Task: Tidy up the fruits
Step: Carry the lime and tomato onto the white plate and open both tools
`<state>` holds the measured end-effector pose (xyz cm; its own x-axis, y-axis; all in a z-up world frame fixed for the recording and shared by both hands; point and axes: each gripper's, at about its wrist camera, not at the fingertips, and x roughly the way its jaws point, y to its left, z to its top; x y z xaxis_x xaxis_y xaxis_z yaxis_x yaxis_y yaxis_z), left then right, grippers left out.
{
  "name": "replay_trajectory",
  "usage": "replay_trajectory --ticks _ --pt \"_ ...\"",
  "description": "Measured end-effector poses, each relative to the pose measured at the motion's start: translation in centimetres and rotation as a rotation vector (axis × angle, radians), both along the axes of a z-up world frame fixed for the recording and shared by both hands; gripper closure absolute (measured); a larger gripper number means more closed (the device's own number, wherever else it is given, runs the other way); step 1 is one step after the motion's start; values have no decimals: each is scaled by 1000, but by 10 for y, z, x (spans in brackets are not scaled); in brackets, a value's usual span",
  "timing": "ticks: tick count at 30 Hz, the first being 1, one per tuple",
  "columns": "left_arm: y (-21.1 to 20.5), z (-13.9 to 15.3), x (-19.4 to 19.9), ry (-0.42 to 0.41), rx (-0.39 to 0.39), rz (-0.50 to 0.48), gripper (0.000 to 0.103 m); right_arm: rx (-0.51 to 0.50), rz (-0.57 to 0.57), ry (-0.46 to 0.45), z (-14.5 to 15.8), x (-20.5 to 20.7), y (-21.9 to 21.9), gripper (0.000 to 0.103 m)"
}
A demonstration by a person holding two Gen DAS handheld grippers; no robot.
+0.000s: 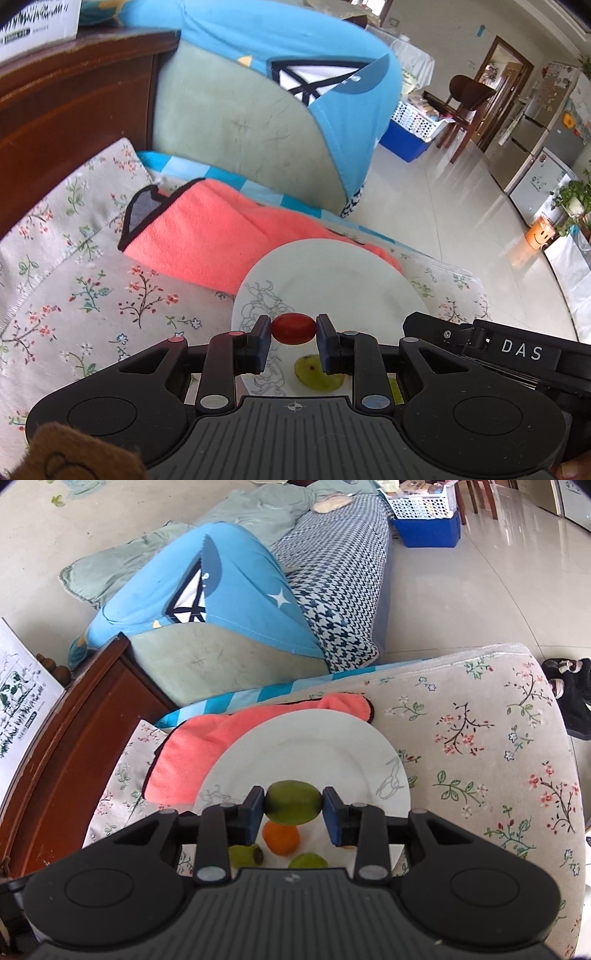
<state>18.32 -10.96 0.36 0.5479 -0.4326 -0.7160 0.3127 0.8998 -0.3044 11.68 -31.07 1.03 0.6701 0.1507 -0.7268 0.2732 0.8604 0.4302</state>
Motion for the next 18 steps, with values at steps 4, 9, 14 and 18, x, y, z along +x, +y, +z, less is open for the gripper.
replay_trajectory --ticks 4,9,14,18 --pt "-2 -7 7 24 -6 4 79 21 -8 24 -9 7 -1 69" --pt "-4 -13 12 41 0 18 79 21 -13 28 -13 11 -1 68" --pt "-4 -11 11 45 -33 24 59 26 -27 18 -12 13 -3 66" --pt "0 1 5 -26 -42 61 20 35 -22 11 -9 11 -4 64"
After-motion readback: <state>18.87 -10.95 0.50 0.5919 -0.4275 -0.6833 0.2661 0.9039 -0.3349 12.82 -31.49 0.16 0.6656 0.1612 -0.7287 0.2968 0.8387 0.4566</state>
